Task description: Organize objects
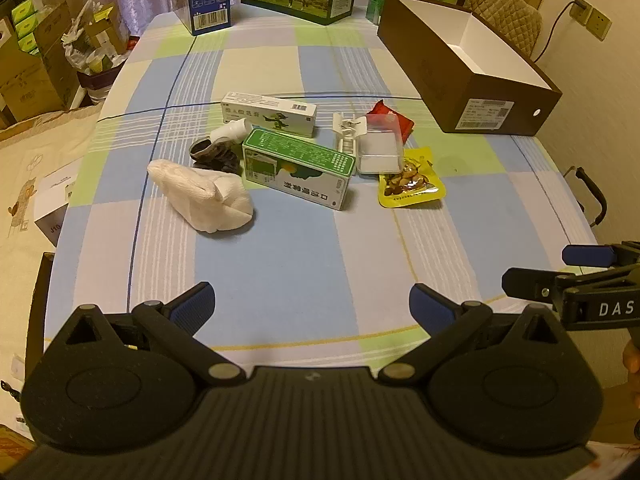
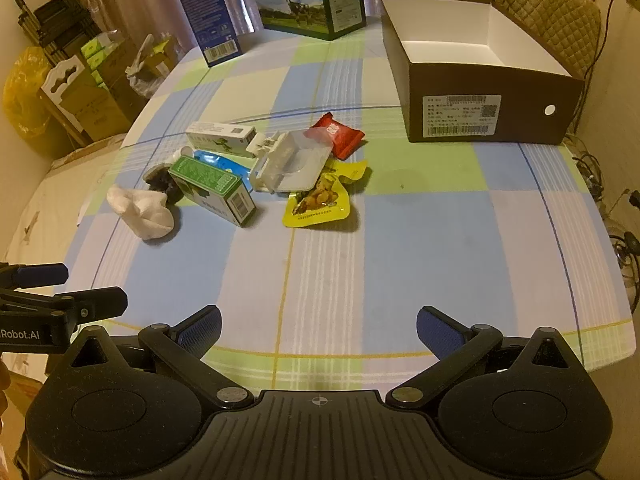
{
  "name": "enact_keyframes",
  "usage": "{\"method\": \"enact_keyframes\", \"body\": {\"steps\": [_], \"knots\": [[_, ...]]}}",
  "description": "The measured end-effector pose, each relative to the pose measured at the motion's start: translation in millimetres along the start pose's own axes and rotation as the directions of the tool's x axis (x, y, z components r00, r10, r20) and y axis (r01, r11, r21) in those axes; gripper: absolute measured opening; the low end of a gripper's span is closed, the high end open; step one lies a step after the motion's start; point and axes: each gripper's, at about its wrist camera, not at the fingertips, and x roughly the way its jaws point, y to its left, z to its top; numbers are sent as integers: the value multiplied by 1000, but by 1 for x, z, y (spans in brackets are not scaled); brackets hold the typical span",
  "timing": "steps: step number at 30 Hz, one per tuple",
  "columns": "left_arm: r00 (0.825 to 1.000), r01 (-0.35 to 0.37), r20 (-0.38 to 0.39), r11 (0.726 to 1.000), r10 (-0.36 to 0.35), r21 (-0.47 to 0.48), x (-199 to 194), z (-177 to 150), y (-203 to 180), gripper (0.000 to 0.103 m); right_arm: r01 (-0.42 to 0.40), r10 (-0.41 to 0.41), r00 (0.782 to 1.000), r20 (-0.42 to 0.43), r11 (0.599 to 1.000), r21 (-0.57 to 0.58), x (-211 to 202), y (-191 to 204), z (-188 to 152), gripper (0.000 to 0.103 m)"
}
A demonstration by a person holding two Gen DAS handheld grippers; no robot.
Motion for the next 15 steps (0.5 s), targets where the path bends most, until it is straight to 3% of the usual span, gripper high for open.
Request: {"method": "enact_keyframes", "body": {"steps": [15], "knots": [[1000, -9, 1, 1000, 9, -18, 8, 9, 11, 102, -7, 7, 1000, -1, 1000, -16, 9, 7, 12, 101]]}}
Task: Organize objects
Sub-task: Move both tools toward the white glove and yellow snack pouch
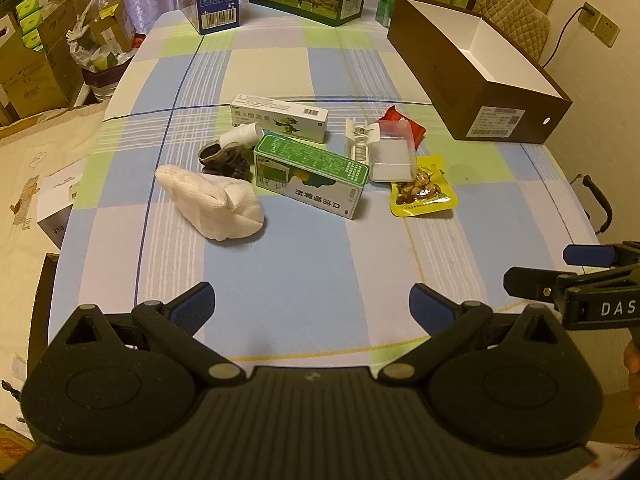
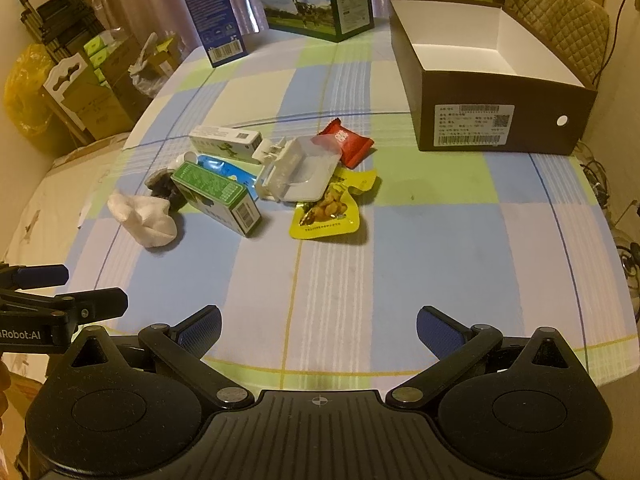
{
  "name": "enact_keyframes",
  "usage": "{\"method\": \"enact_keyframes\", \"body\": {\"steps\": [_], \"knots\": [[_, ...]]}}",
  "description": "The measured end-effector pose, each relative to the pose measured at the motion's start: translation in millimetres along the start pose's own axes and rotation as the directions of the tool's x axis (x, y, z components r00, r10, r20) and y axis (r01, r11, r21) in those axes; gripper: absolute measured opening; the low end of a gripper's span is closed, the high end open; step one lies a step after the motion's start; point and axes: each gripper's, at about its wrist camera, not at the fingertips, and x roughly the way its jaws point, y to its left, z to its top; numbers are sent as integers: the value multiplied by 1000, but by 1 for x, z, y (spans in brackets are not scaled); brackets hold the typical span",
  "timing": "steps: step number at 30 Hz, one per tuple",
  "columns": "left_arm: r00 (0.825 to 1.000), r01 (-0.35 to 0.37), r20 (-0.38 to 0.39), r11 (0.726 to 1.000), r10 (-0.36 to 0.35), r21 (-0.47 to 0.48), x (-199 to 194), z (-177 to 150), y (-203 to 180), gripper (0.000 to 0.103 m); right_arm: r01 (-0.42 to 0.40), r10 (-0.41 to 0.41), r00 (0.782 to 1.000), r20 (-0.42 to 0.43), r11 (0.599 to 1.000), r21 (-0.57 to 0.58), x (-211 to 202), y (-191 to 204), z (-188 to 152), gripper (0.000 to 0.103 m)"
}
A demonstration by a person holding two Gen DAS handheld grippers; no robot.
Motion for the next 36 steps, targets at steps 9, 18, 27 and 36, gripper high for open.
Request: {"method": "enact_keyframes", "body": {"steps": [9, 18, 27, 36], "knots": [[1000, -11, 5, 1000, 11, -17, 2, 8, 6, 102, -10, 10, 1000, 2, 1000, -17, 6, 3, 10, 101], [1000, -19, 1, 999, 19, -33, 7, 14, 8, 102, -22, 21, 1000, -5, 999, -28, 12, 2, 19, 101], [999, -34, -1, 998, 34, -53, 12, 20, 13, 102, -38, 37, 999, -8, 999, -33, 19, -1, 29, 101], [997, -62, 34, 993, 65, -97, 22, 25, 33, 102, -24, 24, 1000, 11, 1000, -10, 27, -17, 41, 101]]}}
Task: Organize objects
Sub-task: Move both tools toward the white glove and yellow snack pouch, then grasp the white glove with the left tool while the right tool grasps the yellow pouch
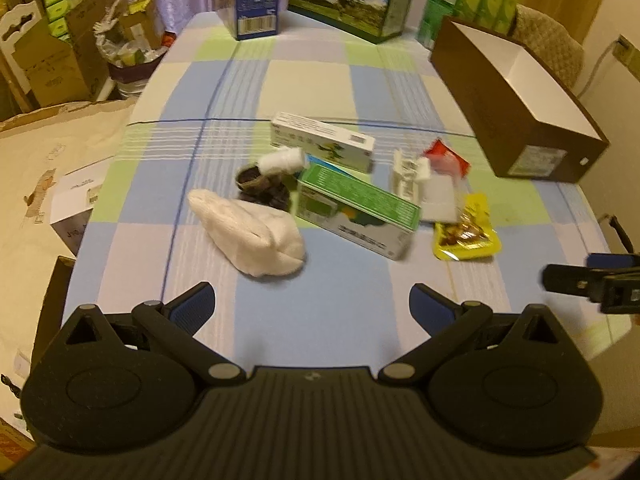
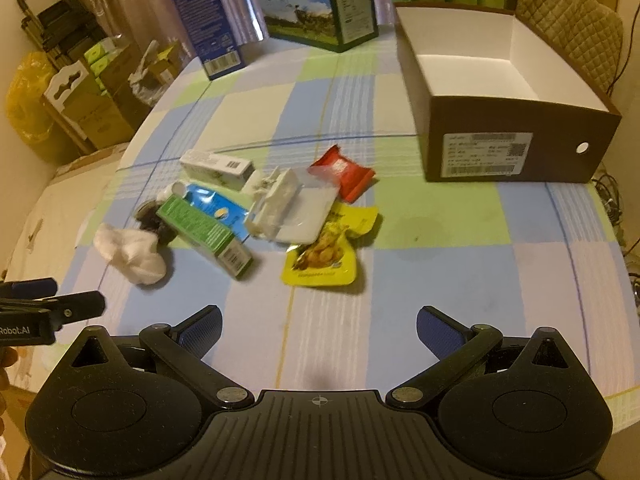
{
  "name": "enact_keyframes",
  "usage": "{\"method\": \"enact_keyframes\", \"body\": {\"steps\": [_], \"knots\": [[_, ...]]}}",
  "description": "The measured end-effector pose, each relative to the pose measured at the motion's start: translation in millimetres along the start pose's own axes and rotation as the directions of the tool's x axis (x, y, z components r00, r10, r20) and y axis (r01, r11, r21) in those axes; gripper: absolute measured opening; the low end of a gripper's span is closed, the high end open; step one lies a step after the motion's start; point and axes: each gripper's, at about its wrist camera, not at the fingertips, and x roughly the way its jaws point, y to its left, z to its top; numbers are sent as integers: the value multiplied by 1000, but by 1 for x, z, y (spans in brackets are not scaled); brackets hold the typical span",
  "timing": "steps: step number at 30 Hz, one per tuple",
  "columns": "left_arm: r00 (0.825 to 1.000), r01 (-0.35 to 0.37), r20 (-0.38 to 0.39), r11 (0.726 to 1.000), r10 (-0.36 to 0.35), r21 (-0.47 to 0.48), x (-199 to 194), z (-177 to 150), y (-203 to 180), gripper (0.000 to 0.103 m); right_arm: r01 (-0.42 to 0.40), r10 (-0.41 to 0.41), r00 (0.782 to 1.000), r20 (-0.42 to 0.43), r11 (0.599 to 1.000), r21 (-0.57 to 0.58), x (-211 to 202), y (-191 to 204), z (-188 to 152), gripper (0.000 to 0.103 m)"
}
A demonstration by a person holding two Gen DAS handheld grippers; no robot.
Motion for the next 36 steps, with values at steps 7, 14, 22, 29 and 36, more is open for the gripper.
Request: {"method": "enact_keyframes", "body": {"steps": [7, 14, 22, 29, 36], "knots": [[998, -55, 17, 997, 56, -47, 26, 7, 19, 100, 41, -43, 999, 34, 998, 46, 5, -30, 10, 101], [995, -102, 13, 992, 104, -79, 63, 14, 32, 94, 100, -107, 993, 49, 987, 126, 8, -67, 19, 101], [991, -132, 0, 987, 133, -90, 94, 24, 31, 90, 128, -137, 990, 44, 978, 166, 13, -87, 25, 101], [992, -124, -26, 988, 122, -93, 108, 28, 34, 77, 128, -136, 990, 37, 977, 168, 22, -89, 29, 101], [995, -102, -12, 991, 101, -84, 104, 26, 38, 47, 67, -72, 997, 35, 990, 125, 38, -73, 35, 101]]}}
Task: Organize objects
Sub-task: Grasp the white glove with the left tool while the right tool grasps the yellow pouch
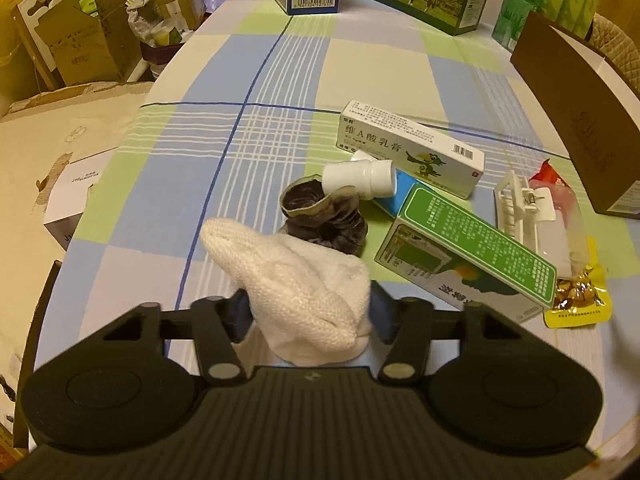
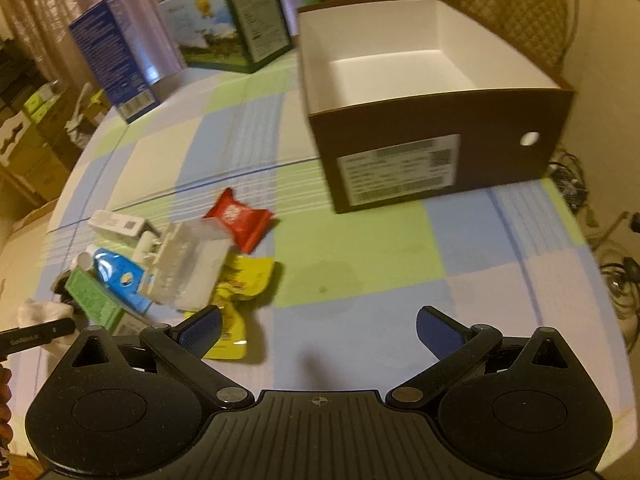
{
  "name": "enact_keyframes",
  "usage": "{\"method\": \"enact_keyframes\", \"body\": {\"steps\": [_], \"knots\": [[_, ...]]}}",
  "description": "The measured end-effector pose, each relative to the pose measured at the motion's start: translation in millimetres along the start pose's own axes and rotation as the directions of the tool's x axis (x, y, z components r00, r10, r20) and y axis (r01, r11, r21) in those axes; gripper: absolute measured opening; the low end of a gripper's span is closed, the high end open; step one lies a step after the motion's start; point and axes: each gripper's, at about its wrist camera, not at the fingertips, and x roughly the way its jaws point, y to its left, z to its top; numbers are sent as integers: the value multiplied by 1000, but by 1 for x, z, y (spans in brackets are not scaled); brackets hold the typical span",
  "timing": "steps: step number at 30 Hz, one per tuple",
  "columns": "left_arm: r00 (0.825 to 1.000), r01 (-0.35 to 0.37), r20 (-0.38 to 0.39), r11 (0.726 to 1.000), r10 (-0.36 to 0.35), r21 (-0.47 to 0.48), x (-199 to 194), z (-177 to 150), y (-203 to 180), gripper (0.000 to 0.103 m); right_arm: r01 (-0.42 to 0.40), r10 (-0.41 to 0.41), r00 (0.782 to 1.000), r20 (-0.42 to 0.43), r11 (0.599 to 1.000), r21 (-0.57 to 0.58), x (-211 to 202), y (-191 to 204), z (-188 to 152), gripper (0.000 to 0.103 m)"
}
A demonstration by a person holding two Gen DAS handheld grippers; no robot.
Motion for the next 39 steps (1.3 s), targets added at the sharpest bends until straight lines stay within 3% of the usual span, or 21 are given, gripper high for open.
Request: {"method": "enact_keyframes", "body": {"steps": [5, 12, 19, 22, 24, 29, 34, 39], "knots": [[1000, -18, 5, 1000, 19, -23, -12, -7, 11, 41, -61, 60, 998, -25, 997, -57, 15, 20, -4, 98], [997, -63, 34, 994, 67, -85, -36, -10, 30, 41, -126, 116, 990, -79, 984, -125, 49, 40, -11, 74], [994, -89, 49, 991, 95, -103, -47, -11, 39, 41, -131, 121, 990, -70, 978, -159, 75, 50, -12, 56], [994, -96, 47, 989, 102, -109, -48, -12, 42, 41, -143, 134, 989, -67, 975, -171, 83, 52, -12, 43], [994, -97, 45, 989, 103, -110, -49, -13, 43, 41, -152, 144, 988, -56, 969, -193, 83, 53, -13, 37], [994, -90, 50, 990, 96, -108, -50, -14, 43, 41, -164, 157, 986, -49, 966, -201, 79, 49, -17, 34], [995, -74, 58, 993, 80, -96, -53, -12, 39, 41, -180, 178, 984, -27, 963, -198, 62, 45, -16, 20], [996, -47, 74, 996, 52, -77, -58, -9, 31, 41, -152, 154, 988, -9, 966, -208, 50, 39, -18, 17]]}}
